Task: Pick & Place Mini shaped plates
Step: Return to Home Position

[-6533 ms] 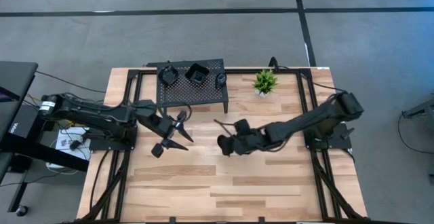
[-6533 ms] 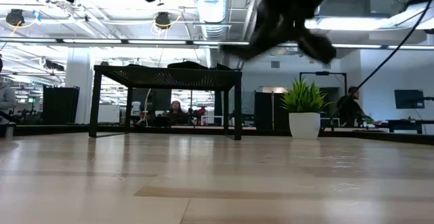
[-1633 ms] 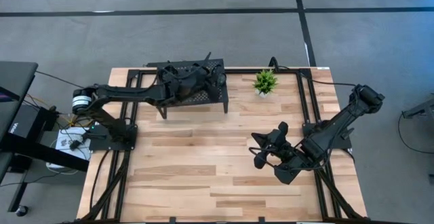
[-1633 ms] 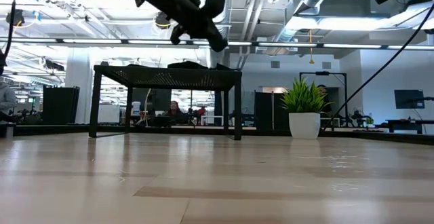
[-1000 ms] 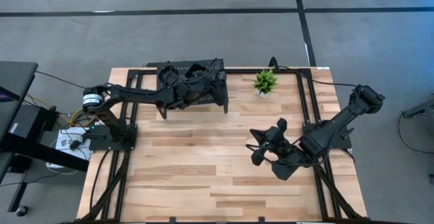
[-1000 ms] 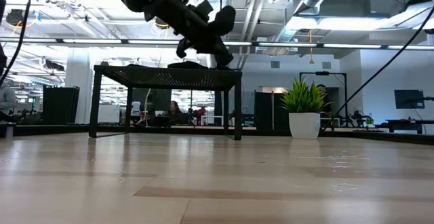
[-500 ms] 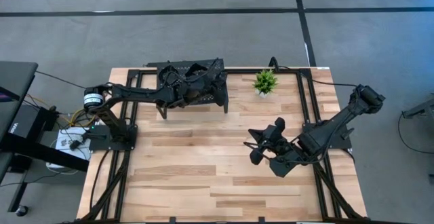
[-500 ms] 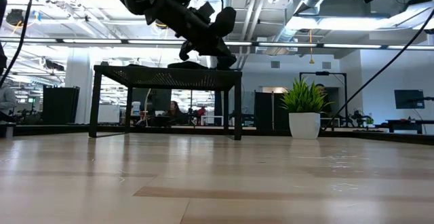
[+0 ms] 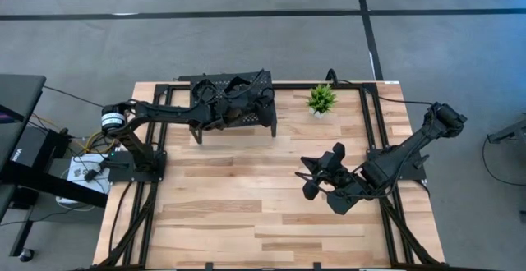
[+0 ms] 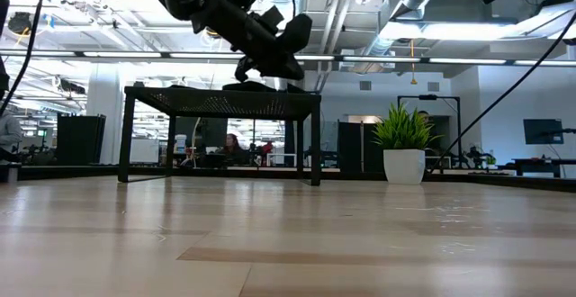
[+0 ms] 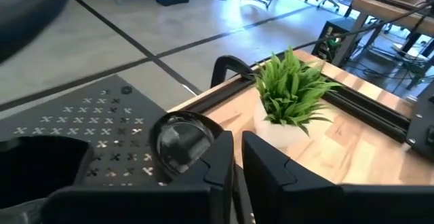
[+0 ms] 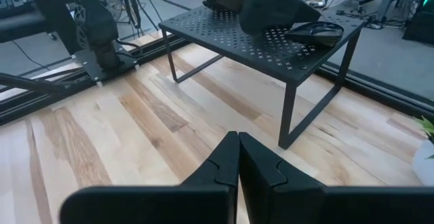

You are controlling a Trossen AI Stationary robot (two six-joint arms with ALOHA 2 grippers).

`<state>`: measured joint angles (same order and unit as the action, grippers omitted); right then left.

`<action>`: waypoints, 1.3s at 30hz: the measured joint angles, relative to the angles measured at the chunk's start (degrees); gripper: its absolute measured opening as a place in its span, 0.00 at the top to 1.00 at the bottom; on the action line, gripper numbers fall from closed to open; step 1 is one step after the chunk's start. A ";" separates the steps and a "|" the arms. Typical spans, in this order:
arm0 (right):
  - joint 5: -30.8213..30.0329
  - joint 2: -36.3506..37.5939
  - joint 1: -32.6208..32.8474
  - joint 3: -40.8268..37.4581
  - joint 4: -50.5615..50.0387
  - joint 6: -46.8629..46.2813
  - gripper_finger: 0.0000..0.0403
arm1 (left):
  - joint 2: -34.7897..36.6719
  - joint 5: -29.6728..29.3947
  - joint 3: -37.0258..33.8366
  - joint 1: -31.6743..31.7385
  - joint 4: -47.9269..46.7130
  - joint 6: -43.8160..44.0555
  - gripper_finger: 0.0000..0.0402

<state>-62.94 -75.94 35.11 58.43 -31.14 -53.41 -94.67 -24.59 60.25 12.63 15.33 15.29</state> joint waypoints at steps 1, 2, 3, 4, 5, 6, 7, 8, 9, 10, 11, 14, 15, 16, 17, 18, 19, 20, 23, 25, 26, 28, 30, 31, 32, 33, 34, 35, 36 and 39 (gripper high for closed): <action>0.00 0.00 0.00 0.00 -0.01 -0.02 1.00 | 0.00 -0.02 0.00 0.01 0.00 0.02 0.92; 0.00 0.00 0.00 0.00 -0.01 0.00 1.00 | 0.00 -0.01 0.00 0.01 0.07 0.02 0.91; 0.00 0.00 0.00 0.00 -0.02 -0.01 1.00 | 0.02 0.30 0.00 -0.09 0.19 -0.14 0.91; 0.00 0.00 0.00 0.00 -0.02 -0.01 1.00 | 0.14 1.22 0.00 -0.28 0.38 -1.07 0.91; 0.00 0.00 0.00 0.00 -0.03 0.00 1.00 | 0.54 2.80 -0.02 -0.51 0.43 -2.46 0.91; 0.00 0.00 0.00 0.00 -0.08 0.00 1.00 | 1.16 4.65 -0.04 -0.93 0.79 -4.05 0.91; -0.01 0.00 0.00 0.00 -0.07 0.00 1.00 | 2.17 6.91 -0.04 -1.49 0.94 -5.66 0.91; -0.07 0.00 0.00 0.00 -0.09 0.00 1.00 | 3.42 9.12 -0.04 -2.24 1.01 -7.44 0.91; -0.23 0.00 0.00 0.00 -0.05 0.28 1.00 | 4.99 11.38 -0.04 -3.20 0.79 -9.36 0.92; -0.54 0.00 0.00 0.00 0.09 1.41 1.00 | 6.88 13.01 -0.04 -4.31 -0.64 -11.55 0.93; -1.19 0.00 0.00 0.00 0.30 3.16 1.00 | 8.95 13.55 -0.04 -5.57 -1.86 -13.83 0.94; -1.56 0.48 0.19 0.43 0.09 10.74 1.00 | 17.32 12.77 -0.09 -9.17 -9.06 -19.69 0.98; -1.19 0.85 0.19 0.93 0.26 13.74 1.00 | 20.52 11.99 -0.09 -10.22 -11.47 -21.40 0.98; -1.16 1.24 0.39 1.58 0.30 16.51 1.00 | 23.64 11.36 -0.05 -11.21 -12.75 -23.19 0.98; -1.20 1.52 0.55 2.28 0.52 18.66 1.00 | 27.03 11.25 0.00 -12.09 -14.60 -24.76 0.98; -1.43 1.75 0.58 2.89 0.42 20.46 1.00 | 30.12 11.08 0.00 -12.98 -16.65 -25.90 0.97; -1.46 1.85 0.59 3.57 0.34 22.17 1.00 | 33.30 11.14 0.00 -13.76 -18.24 -26.58 0.97; -1.42 1.93 0.53 4.26 0.35 23.75 1.00 | 36.52 11.13 0.02 -14.57 -20.91 -26.74 0.96; -1.48 2.29 0.44 5.56 0.50 25.49 1.00 | 45.49 11.13 0.02 -16.30 -29.11 -26.84 0.96; -1.49 2.12 -0.07 5.56 0.14 26.29 1.00 | 50.66 11.11 -0.77 -16.92 -33.86 -26.77 0.96; -1.56 1.83 -0.44 5.54 0.28 26.56 1.00 | 53.33 11.09 -2.51 -17.18 -33.94 -26.62 0.96; -2.53 1.77 -2.11 5.46 0.08 26.80 1.00 | 58.20 11.10 -7.45 -17.49 -31.89 -26.59 0.96; -1.44 3.25 -4.61 5.46 0.04 25.28 1.00 | 62.54 10.96 -13.22 -17.48 -28.70 -26.87 0.96; 1.32 4.41 -6.07 5.46 -0.03 25.30 1.00 | 64.53 10.13 -16.06 -17.38 -27.94 -27.29 0.96; 5.03 5.50 -7.83 5.49 0.02 26.45 1.00 | 66.57 8.46 -18.78 -17.15 -26.95 -27.32 0.96; 8.48 6.43 -9.48 5.49 0.18 28.14 1.00 | 68.55 6.52 -21.41 -16.94 -25.75 -27.18 0.96; 11.87 7.21 -11.12 5.47 0.50 29.98 1.00 | 70.60 4.92 -24.06 -16.72 -24.30 -27.11 0.96; 14.21 7.97 -12.89 5.48 0.73 31.60 1.00 | 72.51 3.79 -26.58 -16.41 -22.37 -27.08 0.96; 17.03 8.78 -14.71 5.46 0.62 33.44 1.00 | 74.29 3.31 -28.84 -16.12 -20.47 -27.08 0.96; 23.19 12.38 -19.19 3.03 2.62 38.30 1.00 | 79.97 3.22 -33.80 -15.26 -18.84 -26.62 0.96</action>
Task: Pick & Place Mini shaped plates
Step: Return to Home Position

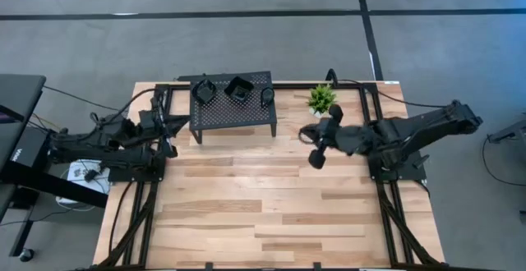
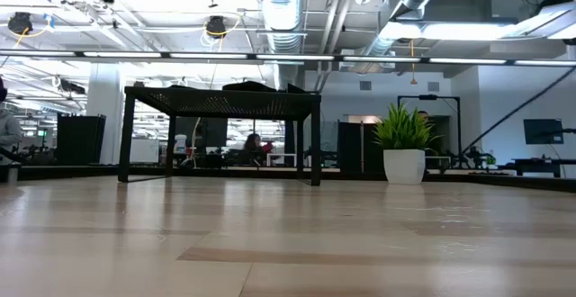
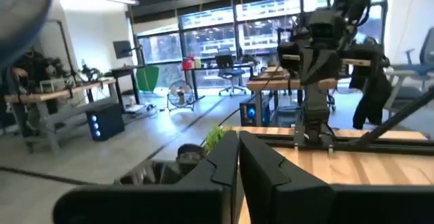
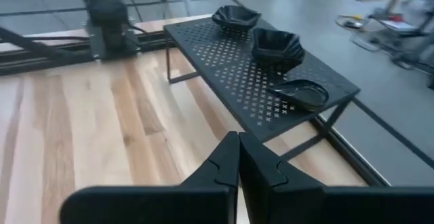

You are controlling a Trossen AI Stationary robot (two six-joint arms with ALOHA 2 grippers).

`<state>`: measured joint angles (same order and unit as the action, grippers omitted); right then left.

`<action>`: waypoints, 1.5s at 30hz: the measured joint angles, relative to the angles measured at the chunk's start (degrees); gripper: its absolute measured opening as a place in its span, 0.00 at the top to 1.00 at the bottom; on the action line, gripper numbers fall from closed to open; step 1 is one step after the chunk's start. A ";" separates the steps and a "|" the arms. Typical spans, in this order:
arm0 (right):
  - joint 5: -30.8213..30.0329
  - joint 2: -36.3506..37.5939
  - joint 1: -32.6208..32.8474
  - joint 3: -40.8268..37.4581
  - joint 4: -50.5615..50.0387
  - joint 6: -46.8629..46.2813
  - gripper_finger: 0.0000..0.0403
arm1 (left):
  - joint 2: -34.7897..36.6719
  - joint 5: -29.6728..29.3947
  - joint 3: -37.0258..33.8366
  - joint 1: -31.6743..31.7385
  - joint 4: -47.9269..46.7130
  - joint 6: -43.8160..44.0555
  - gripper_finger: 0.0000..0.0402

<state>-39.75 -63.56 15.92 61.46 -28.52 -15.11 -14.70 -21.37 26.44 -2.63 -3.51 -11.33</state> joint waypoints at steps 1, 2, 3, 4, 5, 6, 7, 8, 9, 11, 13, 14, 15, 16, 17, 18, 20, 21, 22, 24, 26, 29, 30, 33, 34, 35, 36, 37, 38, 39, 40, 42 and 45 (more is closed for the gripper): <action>2.32 1.70 -1.13 -1.83 1.63 1.84 1.00 | 2.13 -0.05 -1.16 0.10 -0.42 0.92 0.96; 4.48 3.56 -2.13 -4.15 3.82 3.71 1.00 | 4.34 -0.07 -2.08 0.12 -0.57 1.68 0.96; 7.34 5.65 -2.76 -6.97 7.26 5.67 1.00 | 6.75 -0.06 -2.86 0.11 -0.56 2.01 0.96; 10.61 8.04 -3.29 -10.12 11.18 7.84 1.00 | 9.20 -0.04 -3.47 0.13 -0.61 2.03 0.96; 13.82 10.77 -3.75 -13.48 14.81 9.76 1.00 | 11.70 -0.04 -3.90 0.13 -0.50 2.10 0.96; 17.12 13.72 -4.19 -17.25 18.90 11.50 1.00 | 14.12 -0.08 -4.30 0.13 -0.64 2.18 0.96; 20.13 16.52 -4.61 -20.89 23.06 12.92 1.00 | 14.67 -0.44 -4.62 0.09 -0.82 2.32 0.96; 22.41 19.37 -5.18 -24.46 26.90 13.93 1.00 | 14.63 -0.58 -4.80 0.14 -0.98 2.29 0.96; 23.48 22.19 -5.90 -27.92 30.00 14.58 1.00 | 14.56 -1.14 -5.14 0.06 -2.40 2.26 0.96; 24.51 26.88 -7.22 -33.76 34.02 15.25 1.00 | 12.37 -0.96 -5.52 0.13 -0.49 2.29 0.96; 24.70 32.28 -8.78 -38.89 34.13 14.39 1.00 | 10.74 -1.06 -7.05 0.09 -0.89 2.28 0.96; 24.77 34.78 -9.45 -41.04 33.95 13.30 1.00 | 10.09 -0.93 -7.62 0.13 -0.17 2.17 0.96; 24.76 37.44 -9.98 -43.02 34.18 12.30 1.00 | 9.48 -0.89 -7.90 0.12 1.67 2.14 0.96; 24.75 40.00 -10.36 -44.82 34.17 11.82 1.00 | 9.71 -1.16 -7.86 0.10 3.61 2.16 0.96; 24.77 42.63 -10.74 -46.24 33.88 11.84 1.00 | 9.96 -1.26 -7.69 0.11 4.69 2.16 0.96; 24.79 45.31 -11.05 -47.34 33.86 12.18 1.00 | 10.39 -1.41 -7.55 0.13 5.13 2.18 0.96; 24.87 50.60 -11.28 -48.80 32.97 13.54 1.00 | 11.02 -1.39 -7.77 0.13 3.98 2.15 0.96; 24.88 53.16 -11.20 -49.51 31.68 14.48 1.00 | 11.73 -1.31 -7.86 0.13 3.61 1.74 0.96; 24.89 55.29 -11.17 -50.06 30.79 15.30 1.00 | 12.48 -1.29 -7.84 0.11 3.69 0.98 0.96; 24.90 60.10 -11.17 -51.68 27.67 15.99 1.00 | 14.47 -1.50 -7.83 0.13 3.46 0.73 0.96; 24.75 63.61 -11.26 -52.38 25.97 16.00 1.00 | 14.63 -1.61 -8.66 0.12 3.45 1.36 0.96; 24.57 63.23 -11.25 -52.66 25.31 16.07 1.00 | 13.97 -1.51 -10.05 0.12 2.78 2.32 0.96; 24.25 62.83 -11.43 -52.64 25.61 16.43 1.00 | 14.16 -1.54 -10.82 0.09 3.40 2.94 0.96; 24.78 62.91 -11.94 -53.04 26.12 16.30 1.00 | 14.67 -1.40 -14.67 0.13 4.80 4.55 0.96; 24.74 63.43 -11.98 -53.54 26.16 16.30 1.00 | 14.68 -1.25 -16.15 0.13 5.65 4.94 0.96; 24.71 63.41 -12.02 -54.23 27.00 16.27 1.00 | 14.69 -1.01 -17.44 0.13 7.24 5.58 0.96; 24.72 63.39 -12.04 -55.27 28.75 16.24 1.00 | 14.69 -0.93 -18.60 0.13 8.79 5.72 0.96; 24.70 63.42 -12.03 -56.58 30.63 16.40 1.00 | 14.69 -0.92 -19.90 0.13 10.41 5.81 0.96; 24.72 63.40 -12.04 -57.61 32.27 16.72 1.00 | 14.69 -0.93 -21.19 0.13 11.70 5.83 0.96; 24.73 63.41 -12.04 -58.66 34.14 17.01 1.00 | 14.69 -0.94 -22.23 0.13 12.42 5.76 0.96; 24.60 63.42 -12.06 -59.65 35.81 17.09 1.00 | 14.69 -0.92 -22.95 0.13 13.15 5.26 0.96; 23.92 63.41 -12.60 -61.03 36.59 16.94 1.00 | 14.69 -0.91 -24.03 0.13 14.52 4.58 0.96; 23.37 63.25 -13.75 -61.03 35.77 13.73 1.00 | 14.67 -0.64 -26.13 0.13 12.59 7.69 0.96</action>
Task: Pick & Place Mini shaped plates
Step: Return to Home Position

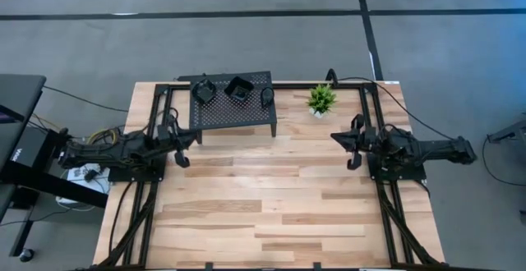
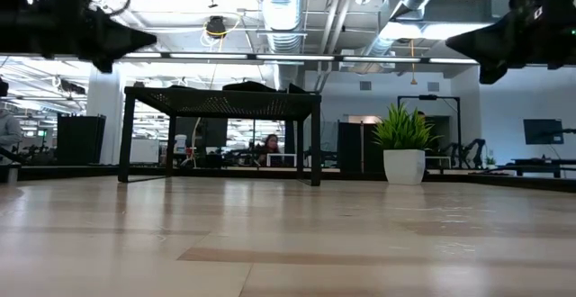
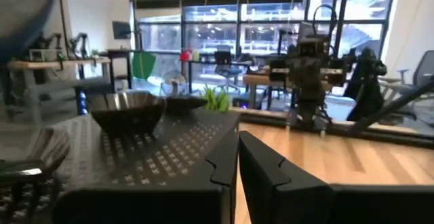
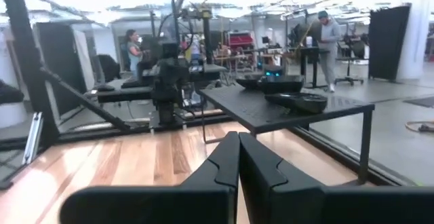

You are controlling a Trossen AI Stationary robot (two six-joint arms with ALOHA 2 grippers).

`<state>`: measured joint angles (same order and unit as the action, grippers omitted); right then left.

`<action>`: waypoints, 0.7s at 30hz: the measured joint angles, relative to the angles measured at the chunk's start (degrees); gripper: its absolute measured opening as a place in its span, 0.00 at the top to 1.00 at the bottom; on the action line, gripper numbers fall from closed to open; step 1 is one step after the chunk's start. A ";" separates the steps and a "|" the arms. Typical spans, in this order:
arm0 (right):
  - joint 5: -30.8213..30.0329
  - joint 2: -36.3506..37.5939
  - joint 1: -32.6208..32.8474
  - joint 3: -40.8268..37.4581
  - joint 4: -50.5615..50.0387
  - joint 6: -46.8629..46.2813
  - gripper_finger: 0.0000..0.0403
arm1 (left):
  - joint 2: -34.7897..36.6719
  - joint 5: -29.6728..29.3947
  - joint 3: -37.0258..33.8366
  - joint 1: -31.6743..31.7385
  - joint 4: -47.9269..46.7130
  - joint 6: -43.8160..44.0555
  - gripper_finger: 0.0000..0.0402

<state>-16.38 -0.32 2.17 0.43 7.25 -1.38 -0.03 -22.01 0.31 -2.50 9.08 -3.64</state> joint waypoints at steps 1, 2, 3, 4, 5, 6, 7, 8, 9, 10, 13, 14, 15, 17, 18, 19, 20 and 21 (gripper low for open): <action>0.01 0.02 -0.31 0.00 0.14 -0.55 1.00 | -0.07 0.42 0.00 0.00 -0.45 0.55 0.96; 0.01 0.09 -0.58 0.00 -0.01 -0.64 1.00 | -0.08 0.85 0.00 0.00 -0.35 0.57 0.96; 0.02 0.13 -0.79 -0.02 0.07 -0.62 1.00 | -0.15 1.13 0.00 0.00 0.18 -0.12 0.96; 0.00 0.15 -0.87 -0.02 0.15 -0.61 1.00 | -0.16 1.29 0.03 0.00 0.16 -0.97 0.96; 0.00 0.07 -0.89 -0.02 0.15 -0.63 1.00 | -0.17 1.30 0.03 0.00 -0.24 -1.64 0.96; 0.00 -0.06 -0.87 -0.02 0.13 -0.63 1.00 | -0.38 1.30 0.03 0.00 -0.22 -1.50 0.96; 0.01 -0.05 -0.79 -0.02 0.07 -0.62 1.00 | -0.53 1.30 0.03 0.00 -0.21 -0.73 0.96; 0.00 -0.03 -0.68 -0.02 0.08 -0.62 1.00 | -0.67 1.30 0.03 0.00 -0.15 -0.35 0.96; 0.01 0.00 -0.67 -0.04 0.09 -0.62 1.00 | -0.83 1.30 0.03 0.00 -0.05 -0.33 0.96; 0.00 -0.01 -0.69 -0.04 0.06 -0.62 1.00 | -0.93 1.30 0.03 0.00 -0.06 -0.37 0.96; 0.00 -0.02 -0.69 -0.04 0.06 -0.62 1.00 | -1.23 1.28 0.03 0.00 -0.04 -0.37 0.96; 0.00 -0.02 -0.69 -0.04 0.04 -0.62 1.00 | -1.23 1.29 0.03 0.00 -0.03 -0.35 0.96; 0.00 -0.02 -0.69 -0.05 0.04 -0.62 1.00 | -1.23 1.27 0.03 0.00 -0.02 -0.37 0.96; 0.00 -0.02 -0.69 -0.07 0.04 -0.62 1.00 | -1.23 1.28 0.03 0.00 -0.02 -0.37 0.96; 0.00 -0.02 -0.69 -0.07 0.02 -0.62 1.00 | -1.23 1.28 0.03 0.00 -0.02 -0.37 0.96; 0.00 -0.02 -0.69 -0.07 0.00 -0.62 1.00 | -1.23 1.27 0.03 0.00 -0.02 -0.36 0.96; 0.00 -0.02 -0.69 -0.07 0.00 -0.62 1.00 | -1.23 1.27 0.03 0.00 -0.02 -0.37 0.96; 0.00 -0.02 -0.69 -0.07 0.00 -0.62 1.00 | -1.23 1.28 0.03 0.00 -0.02 -0.37 0.96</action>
